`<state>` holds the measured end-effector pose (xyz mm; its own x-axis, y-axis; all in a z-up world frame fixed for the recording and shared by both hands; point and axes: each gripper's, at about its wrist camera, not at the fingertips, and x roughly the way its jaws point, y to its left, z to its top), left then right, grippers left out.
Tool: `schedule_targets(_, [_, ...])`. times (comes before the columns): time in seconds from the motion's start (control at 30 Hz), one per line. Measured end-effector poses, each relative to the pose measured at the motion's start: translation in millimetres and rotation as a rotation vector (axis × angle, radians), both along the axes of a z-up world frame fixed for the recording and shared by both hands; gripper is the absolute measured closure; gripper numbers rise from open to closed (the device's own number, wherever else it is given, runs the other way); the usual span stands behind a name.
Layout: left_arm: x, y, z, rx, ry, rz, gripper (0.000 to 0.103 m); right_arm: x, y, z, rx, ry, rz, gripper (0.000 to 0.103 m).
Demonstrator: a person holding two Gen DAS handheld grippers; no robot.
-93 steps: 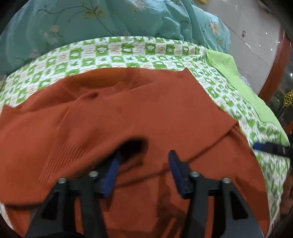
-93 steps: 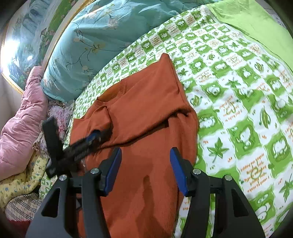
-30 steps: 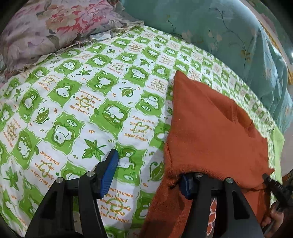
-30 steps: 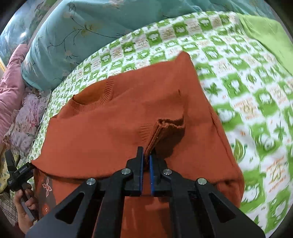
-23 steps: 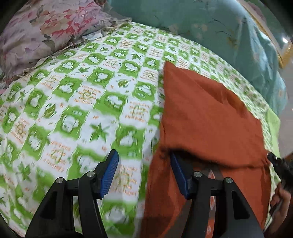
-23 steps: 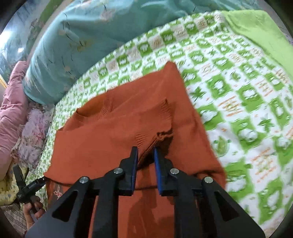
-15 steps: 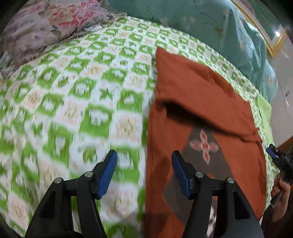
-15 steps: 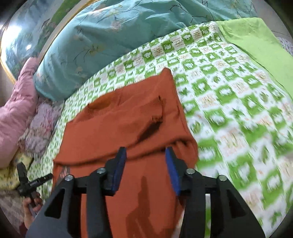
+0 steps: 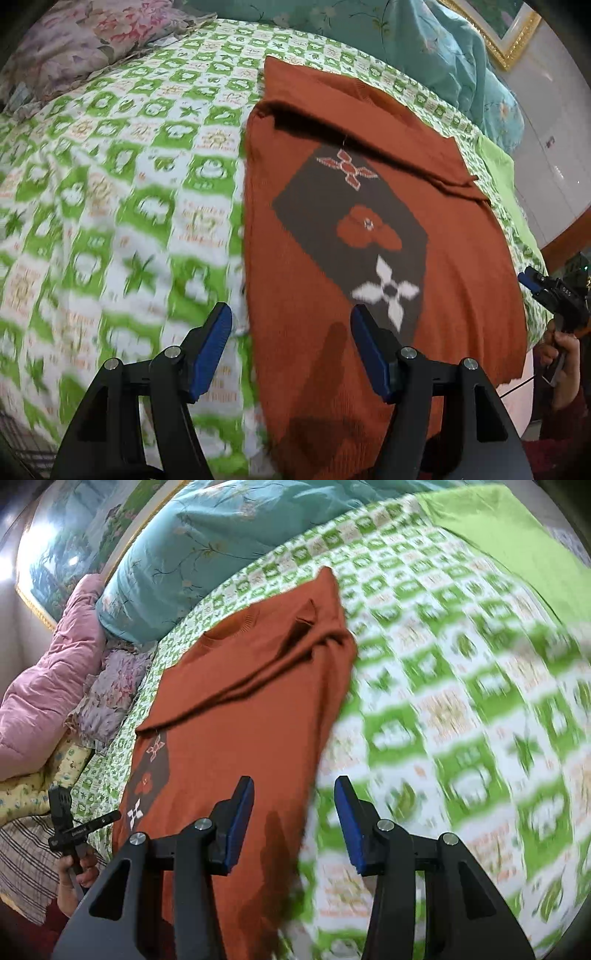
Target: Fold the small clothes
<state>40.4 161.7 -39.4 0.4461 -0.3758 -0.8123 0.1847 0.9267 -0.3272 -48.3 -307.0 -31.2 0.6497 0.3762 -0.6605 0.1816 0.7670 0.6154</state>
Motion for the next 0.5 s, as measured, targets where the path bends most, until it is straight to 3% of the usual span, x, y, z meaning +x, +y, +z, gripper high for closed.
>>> schedule_targets(0.13, [-23.1, 6.0, -4.5, 0.002, 0.009, 0.005, 0.036, -22.3, 4.4, -6.0, 0.064, -0.010, 0.011, 0.056])
schedule_targets(0.33, [-61.5, 6.1, -6.1, 0.002, -0.007, -0.013, 0.035, -54.3, 19.3, -3.2, 0.041, -0.007, 0.052, 0.056])
schedule_targets(0.4, [-71.4, 3.7, -10.6, -0.024, 0.015, -0.027, 0.035, -62.5, 29.3, -4.7, 0.049, 0.000, 0.091, 0.056])
schedule_targets(0.5, [-81.0, -7.5, -13.7, 0.006, 0.015, -0.055, 0.034, -68.9, 54.3, -6.0, 0.036, 0.005, 0.166, 0.057])
